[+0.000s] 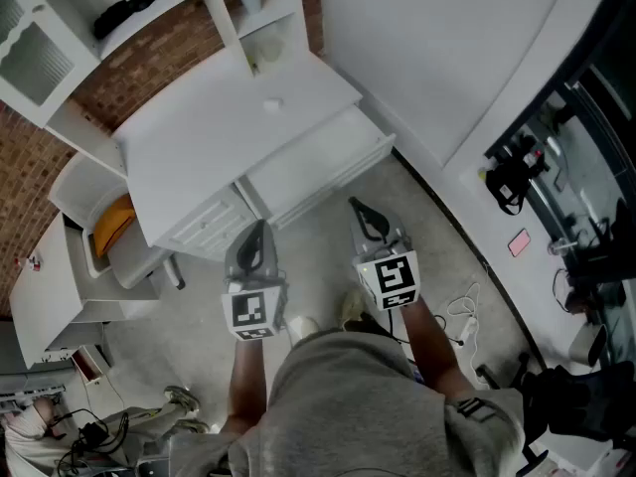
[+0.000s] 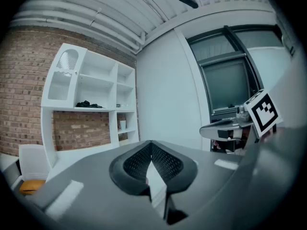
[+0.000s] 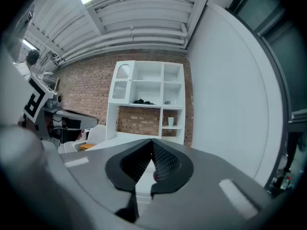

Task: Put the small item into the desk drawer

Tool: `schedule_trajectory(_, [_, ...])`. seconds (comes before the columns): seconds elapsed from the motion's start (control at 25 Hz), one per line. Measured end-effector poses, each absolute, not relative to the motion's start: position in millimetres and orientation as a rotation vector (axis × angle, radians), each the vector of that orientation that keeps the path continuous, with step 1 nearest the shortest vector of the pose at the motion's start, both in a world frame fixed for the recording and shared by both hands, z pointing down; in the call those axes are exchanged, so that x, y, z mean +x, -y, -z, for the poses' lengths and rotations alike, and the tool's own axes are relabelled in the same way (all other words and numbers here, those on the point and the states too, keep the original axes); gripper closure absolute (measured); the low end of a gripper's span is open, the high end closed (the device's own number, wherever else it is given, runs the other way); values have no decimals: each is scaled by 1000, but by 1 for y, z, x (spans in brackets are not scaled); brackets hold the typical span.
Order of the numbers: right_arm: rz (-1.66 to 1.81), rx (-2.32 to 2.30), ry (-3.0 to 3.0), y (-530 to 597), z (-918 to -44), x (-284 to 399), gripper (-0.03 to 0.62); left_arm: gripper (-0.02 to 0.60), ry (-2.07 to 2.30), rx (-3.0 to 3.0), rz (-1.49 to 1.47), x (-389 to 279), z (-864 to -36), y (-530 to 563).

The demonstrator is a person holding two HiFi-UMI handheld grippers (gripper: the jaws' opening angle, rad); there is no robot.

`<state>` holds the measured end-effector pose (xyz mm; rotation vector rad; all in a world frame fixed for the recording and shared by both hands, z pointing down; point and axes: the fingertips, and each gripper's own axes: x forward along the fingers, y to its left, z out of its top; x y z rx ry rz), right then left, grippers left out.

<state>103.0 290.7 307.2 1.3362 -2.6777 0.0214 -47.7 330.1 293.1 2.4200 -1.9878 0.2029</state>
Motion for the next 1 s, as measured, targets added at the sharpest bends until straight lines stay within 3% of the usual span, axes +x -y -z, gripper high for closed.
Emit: schedule_trajectory(1.0, [-17, 1203, 2724, -204, -320, 103, 591, 569, 2059, 2348, -231, -42, -300, -242])
